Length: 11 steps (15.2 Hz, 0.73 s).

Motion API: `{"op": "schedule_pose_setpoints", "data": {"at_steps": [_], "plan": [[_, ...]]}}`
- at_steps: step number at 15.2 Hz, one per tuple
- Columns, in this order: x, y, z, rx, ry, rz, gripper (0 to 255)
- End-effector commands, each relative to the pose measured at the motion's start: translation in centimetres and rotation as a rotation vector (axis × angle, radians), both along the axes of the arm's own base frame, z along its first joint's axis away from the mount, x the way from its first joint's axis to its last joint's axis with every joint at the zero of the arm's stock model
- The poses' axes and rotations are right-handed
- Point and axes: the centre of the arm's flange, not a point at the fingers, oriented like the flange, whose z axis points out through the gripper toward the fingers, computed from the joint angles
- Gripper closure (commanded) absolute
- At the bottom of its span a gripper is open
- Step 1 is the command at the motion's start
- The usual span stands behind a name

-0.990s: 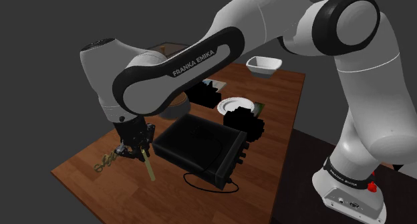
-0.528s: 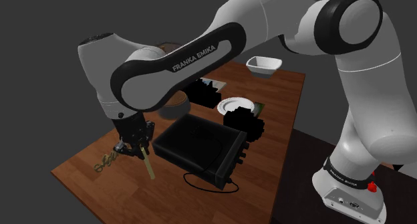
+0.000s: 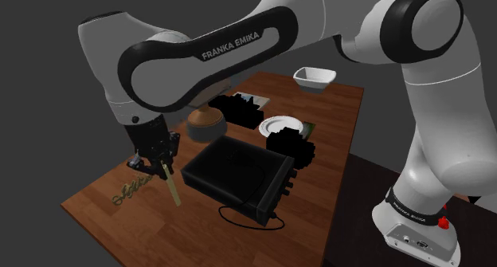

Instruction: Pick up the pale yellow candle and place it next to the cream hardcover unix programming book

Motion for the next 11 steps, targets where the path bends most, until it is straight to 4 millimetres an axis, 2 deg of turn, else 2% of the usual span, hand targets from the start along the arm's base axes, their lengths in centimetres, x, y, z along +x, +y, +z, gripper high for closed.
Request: {"op": "schedule_pose_setpoints", "data": {"at_steps": [1, 4, 11], "plan": [[0.0, -0.1, 1.1, 0.0, 0.0, 0.0, 255], [0.0, -0.1, 2.5, 0.0, 0.0, 0.0, 255], [1.9, -8.9, 4.6, 0.0, 0.0, 0.0, 255]]}}
